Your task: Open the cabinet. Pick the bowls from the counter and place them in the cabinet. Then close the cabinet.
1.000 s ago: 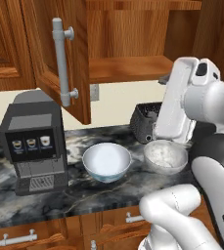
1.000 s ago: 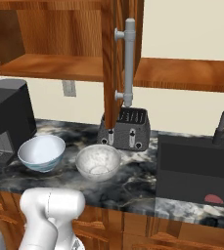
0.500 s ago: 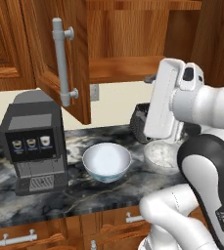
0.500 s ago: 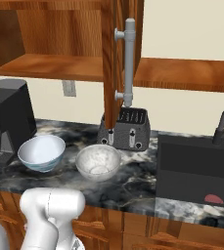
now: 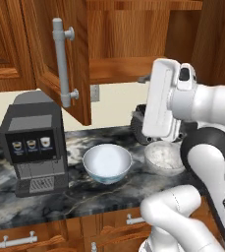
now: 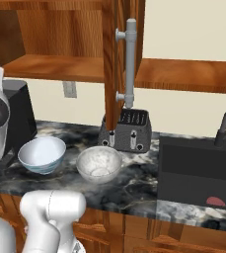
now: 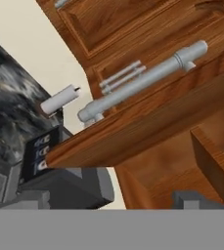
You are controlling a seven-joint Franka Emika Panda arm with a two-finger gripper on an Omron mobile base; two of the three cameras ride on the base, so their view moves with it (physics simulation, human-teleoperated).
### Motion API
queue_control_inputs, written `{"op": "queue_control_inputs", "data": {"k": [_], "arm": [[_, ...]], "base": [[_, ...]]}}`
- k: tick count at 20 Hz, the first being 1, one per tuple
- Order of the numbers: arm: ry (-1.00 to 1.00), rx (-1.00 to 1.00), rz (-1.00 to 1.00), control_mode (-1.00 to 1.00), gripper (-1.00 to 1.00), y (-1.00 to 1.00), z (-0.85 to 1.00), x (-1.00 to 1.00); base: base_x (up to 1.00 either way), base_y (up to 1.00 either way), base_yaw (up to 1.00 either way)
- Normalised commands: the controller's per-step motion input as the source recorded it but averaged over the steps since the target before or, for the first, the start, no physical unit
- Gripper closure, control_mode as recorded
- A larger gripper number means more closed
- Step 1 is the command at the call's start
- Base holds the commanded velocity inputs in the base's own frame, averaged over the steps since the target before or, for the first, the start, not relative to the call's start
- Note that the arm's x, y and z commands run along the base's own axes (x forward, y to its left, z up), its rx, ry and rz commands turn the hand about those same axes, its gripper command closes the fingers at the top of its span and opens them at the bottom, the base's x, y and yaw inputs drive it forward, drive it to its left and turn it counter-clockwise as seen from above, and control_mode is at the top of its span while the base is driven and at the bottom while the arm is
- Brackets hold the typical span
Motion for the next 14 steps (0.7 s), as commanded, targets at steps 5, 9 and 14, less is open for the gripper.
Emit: {"op": "queue_control_inputs", "data": {"k": [5,9,14], "arm": [[0.0,-0.01,0.22,-1.0,-1.0,0.22,0.0,0.28],[-0.02,-0.01,0.21,-1.0,-1.0,0.28,-0.01,0.39],[-0.04,-0.01,0.05,-1.0,-1.0,0.23,-0.06,0.43]], "base": [[0.0,0.0,0.0],[0.0,0.0,0.0],[0.0,0.0,0.0]]}}
